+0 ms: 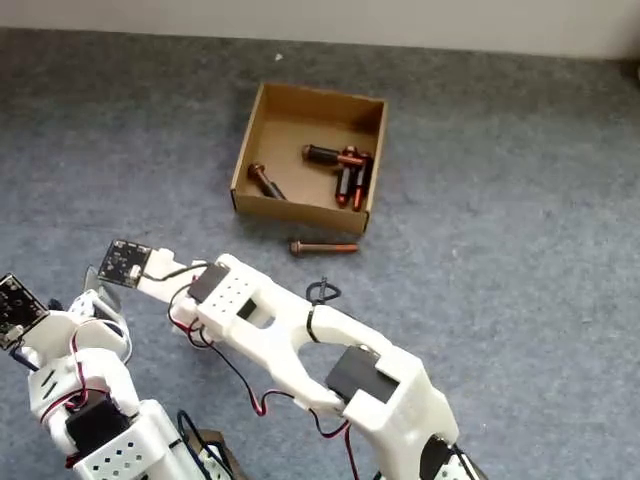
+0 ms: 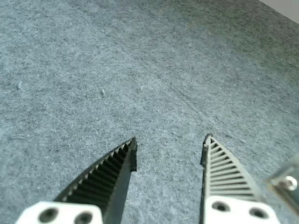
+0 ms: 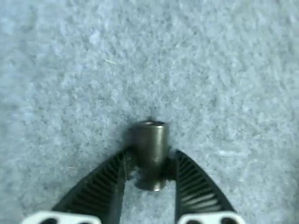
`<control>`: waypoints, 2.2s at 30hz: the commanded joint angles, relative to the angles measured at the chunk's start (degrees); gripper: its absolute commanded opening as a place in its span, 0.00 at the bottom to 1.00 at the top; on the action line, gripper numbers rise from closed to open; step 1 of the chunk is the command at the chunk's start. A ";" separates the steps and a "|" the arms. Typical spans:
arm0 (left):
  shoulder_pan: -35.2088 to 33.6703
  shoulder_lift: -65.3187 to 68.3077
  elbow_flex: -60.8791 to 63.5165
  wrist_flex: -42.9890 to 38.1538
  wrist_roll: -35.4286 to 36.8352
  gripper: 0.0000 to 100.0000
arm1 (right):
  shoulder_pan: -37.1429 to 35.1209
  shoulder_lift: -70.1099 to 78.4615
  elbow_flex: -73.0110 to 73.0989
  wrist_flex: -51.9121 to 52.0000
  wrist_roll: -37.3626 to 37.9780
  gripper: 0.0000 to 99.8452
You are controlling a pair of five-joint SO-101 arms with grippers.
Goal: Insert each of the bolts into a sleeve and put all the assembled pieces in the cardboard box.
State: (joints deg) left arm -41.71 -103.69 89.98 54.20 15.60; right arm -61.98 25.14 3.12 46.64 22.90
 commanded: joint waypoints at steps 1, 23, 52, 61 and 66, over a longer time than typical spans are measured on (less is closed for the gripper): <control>-0.31 -0.40 -1.01 -1.58 -0.88 0.24 | 1.45 -1.01 -2.68 1.54 0.53 0.01; 9.27 -0.31 2.33 -6.51 -4.40 0.24 | 20.26 -39.08 13.05 25.89 0.00 0.00; 45.32 -0.40 4.26 -4.04 -5.71 0.04 | 59.74 -100.53 73.19 4.18 -14.24 0.01; 54.99 -0.04 -0.75 -5.63 3.34 0.02 | 64.84 -104.13 75.56 3.74 -17.23 0.01; 57.89 0.13 -9.54 -5.54 9.67 0.02 | 65.63 -104.13 75.56 3.74 -19.96 0.01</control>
State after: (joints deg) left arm 13.23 -103.60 88.57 50.07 20.97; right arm 2.55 -77.98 79.43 51.65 4.09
